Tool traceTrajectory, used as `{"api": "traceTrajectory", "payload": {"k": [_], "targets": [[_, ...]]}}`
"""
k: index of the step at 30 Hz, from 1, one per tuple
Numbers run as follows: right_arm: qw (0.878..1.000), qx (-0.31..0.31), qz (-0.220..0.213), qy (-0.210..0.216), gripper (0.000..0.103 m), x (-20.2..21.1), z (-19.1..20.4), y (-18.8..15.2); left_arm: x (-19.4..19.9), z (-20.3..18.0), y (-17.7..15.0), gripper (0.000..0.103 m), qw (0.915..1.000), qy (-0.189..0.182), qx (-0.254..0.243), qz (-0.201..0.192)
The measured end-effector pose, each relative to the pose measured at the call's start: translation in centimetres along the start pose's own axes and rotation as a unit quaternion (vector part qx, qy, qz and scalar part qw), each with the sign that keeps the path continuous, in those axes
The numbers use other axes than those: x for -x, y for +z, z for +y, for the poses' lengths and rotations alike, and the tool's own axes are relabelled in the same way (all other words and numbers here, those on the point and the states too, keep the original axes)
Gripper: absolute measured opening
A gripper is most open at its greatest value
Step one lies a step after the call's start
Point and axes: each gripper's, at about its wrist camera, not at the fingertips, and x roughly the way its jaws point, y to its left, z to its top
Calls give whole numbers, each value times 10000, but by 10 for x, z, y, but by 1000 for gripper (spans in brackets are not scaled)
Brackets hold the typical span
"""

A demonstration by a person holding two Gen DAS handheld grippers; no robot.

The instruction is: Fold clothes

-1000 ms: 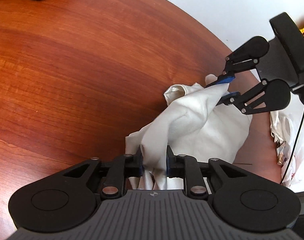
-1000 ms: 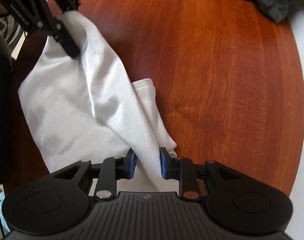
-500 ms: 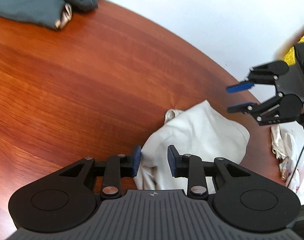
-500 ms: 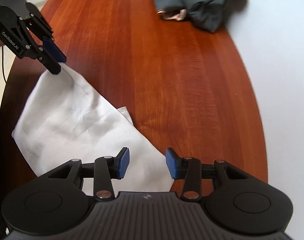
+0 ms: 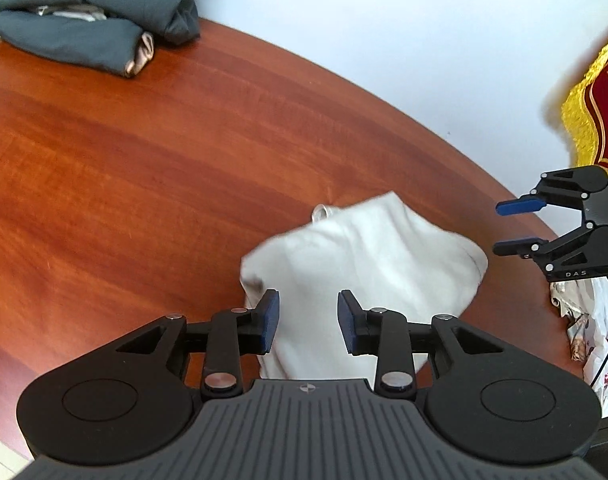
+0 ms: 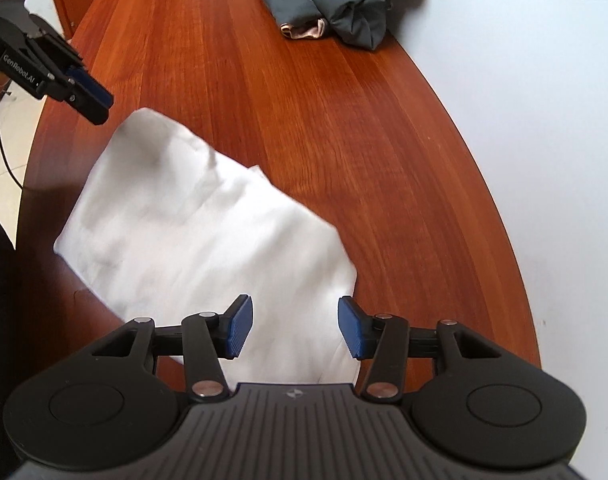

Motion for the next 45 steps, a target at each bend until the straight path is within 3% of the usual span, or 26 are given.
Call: {"api": "traceTrajectory", "payload": {"k": [11,21,27,31,33,37,41,45], "targets": [[9983,-459,-306,-171,74,-2,16,-61,-25,-28,-55,43,9984,456,-14,328],[9827,-1723,-632,-244,88,-35,9,-94,-47,-56,-81,43,9961,647,-368,476],[9703,-2318,-496,-473,89,-65,-11,-95,-56,-56,-81,44,9952,761,-359,504],[9663,-2542,-313,-239,89,-85,-16,-99,-61,-50,-81,44,9937,921,-285,565],[9657,-2587,-199,-61,84,-94,-14,-101,-64,-47,-81,44,9923,1048,-271,597],[9654,-2603,7,187,75,-105,-4,-106,-71,-34,-77,45,9908,1126,-110,744],[9678,-2504,117,243,73,-111,19,-111,-75,-31,-68,45,9890,1216,-288,790],[9620,-2705,153,340,73,-111,40,-116,-81,-21,-54,45,9861,1306,-524,888]]}}
